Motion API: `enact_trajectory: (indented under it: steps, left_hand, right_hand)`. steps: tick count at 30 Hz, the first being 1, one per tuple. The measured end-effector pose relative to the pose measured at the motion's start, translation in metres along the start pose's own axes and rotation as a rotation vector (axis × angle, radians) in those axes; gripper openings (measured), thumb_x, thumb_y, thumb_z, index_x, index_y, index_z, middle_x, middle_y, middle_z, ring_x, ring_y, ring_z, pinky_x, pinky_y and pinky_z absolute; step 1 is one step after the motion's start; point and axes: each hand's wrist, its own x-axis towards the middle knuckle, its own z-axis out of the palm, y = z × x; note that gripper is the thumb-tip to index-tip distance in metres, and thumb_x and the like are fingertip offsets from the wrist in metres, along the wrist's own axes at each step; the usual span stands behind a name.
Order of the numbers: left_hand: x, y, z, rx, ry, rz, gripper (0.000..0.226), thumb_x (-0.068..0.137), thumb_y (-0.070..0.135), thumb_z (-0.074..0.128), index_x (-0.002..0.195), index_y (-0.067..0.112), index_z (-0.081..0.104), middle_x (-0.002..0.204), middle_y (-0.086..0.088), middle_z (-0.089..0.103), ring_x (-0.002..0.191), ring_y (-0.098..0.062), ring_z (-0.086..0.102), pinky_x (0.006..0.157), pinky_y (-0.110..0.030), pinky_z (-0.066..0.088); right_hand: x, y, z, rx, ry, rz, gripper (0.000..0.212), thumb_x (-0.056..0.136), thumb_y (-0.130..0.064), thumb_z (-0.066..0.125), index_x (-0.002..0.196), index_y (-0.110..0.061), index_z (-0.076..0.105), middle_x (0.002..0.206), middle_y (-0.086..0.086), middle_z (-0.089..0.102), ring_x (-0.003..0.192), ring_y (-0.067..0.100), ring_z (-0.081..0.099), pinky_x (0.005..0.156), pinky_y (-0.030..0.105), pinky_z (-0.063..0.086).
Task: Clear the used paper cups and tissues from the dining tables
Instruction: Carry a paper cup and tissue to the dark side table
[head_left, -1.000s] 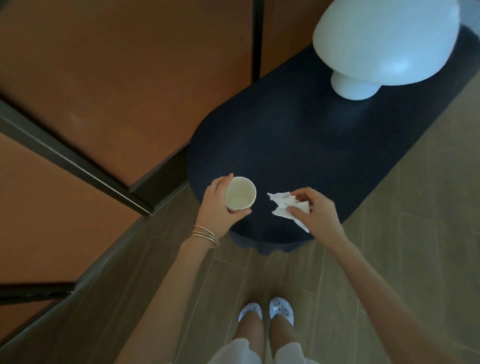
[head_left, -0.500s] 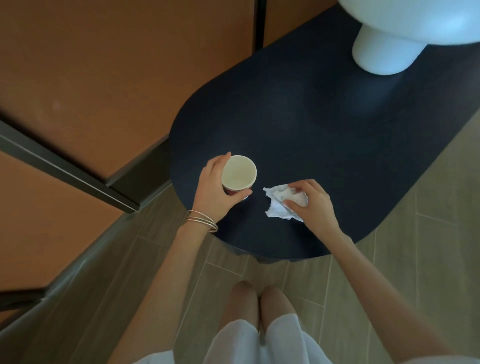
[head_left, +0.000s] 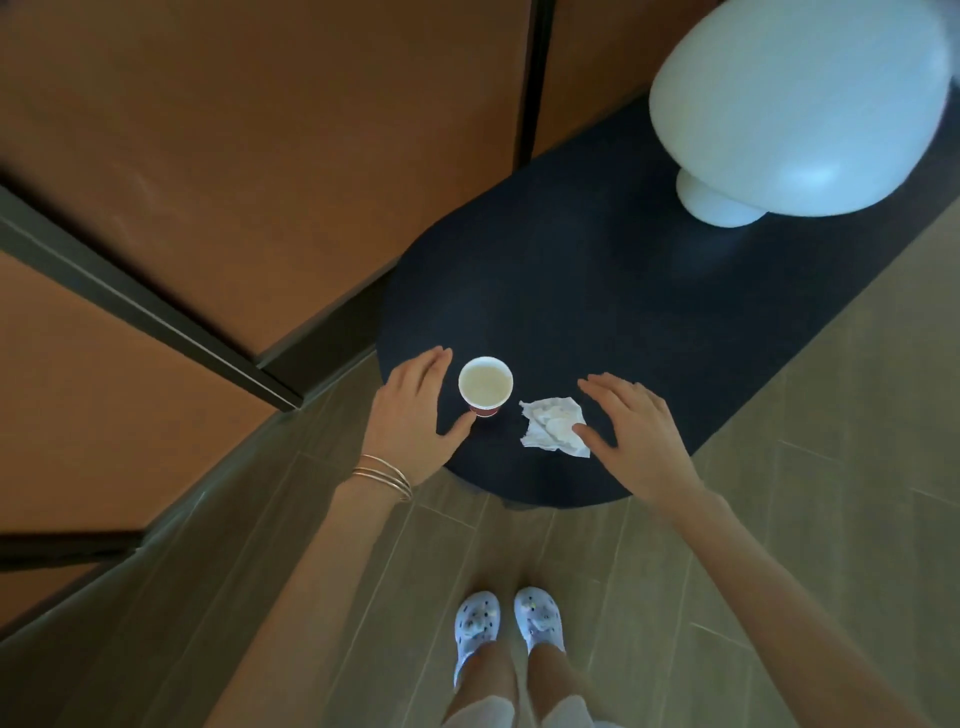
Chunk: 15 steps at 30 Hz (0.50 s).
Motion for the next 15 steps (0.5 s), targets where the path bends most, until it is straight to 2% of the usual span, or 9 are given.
enact_trajectory:
  steps: [4,7,9,12,15]
  left_hand:
    - [-0.037,0.018,-0.032,0.142,0.055,0.023,0.068,0.085,0.044,0.056,0.142,0.014,0.034,0.148,-0.004,0.033,0.138,-0.025,0.027,0.110,-0.043,0.025]
    - [-0.068,0.028,-0.038,0.237,0.125,0.009,0.066,0.084,0.046,0.056,0.139,0.012,0.039,0.147,-0.008,0.037,0.137,-0.029,0.030,0.111,-0.050,0.026]
    - [-0.091,0.035,-0.034,0.276,0.165,-0.016,0.064,0.085,0.047,0.052,0.137,0.011,0.041,0.146,-0.009,0.038,0.136,-0.030,0.031,0.109,-0.054,0.027]
    - [-0.130,0.046,-0.021,0.351,0.170,-0.123,0.065,0.086,0.051,0.041,0.139,0.013,0.038,0.147,-0.008,0.036,0.137,-0.029,0.029,0.110,-0.056,0.025]
    - [-0.177,0.060,-0.006,0.356,0.168,-0.277,0.067,0.087,0.052,0.042,0.142,0.014,0.033,0.150,-0.007,0.030,0.140,-0.027,0.024,0.113,-0.054,0.018]
  right_hand:
    - [-0.009,-0.025,-0.031,-0.110,0.117,-0.152,0.052,0.085,-0.030,0.064,0.130,-0.010,0.049,0.136,0.007,0.050,0.130,0.024,0.043,0.109,0.045,0.028]
    - [-0.017,-0.039,-0.039,-0.175,0.140,-0.235,0.054,0.088,-0.040,0.052,0.133,-0.011,0.045,0.141,0.008,0.045,0.133,0.025,0.037,0.110,0.047,0.026]
    - [-0.026,-0.045,-0.038,-0.187,0.105,-0.296,0.057,0.088,-0.043,0.046,0.135,-0.011,0.042,0.143,0.009,0.042,0.135,0.025,0.034,0.110,0.048,0.026]
    - [-0.043,-0.050,-0.029,-0.176,0.010,-0.405,0.062,0.086,-0.041,0.057,0.137,-0.011,0.040,0.145,0.010,0.038,0.136,0.028,0.032,0.110,0.051,0.027]
    - [-0.065,-0.055,-0.023,-0.202,-0.084,-0.530,0.064,0.085,-0.041,0.057,0.139,-0.011,0.038,0.147,0.011,0.036,0.136,0.029,0.032,0.108,0.054,0.028]
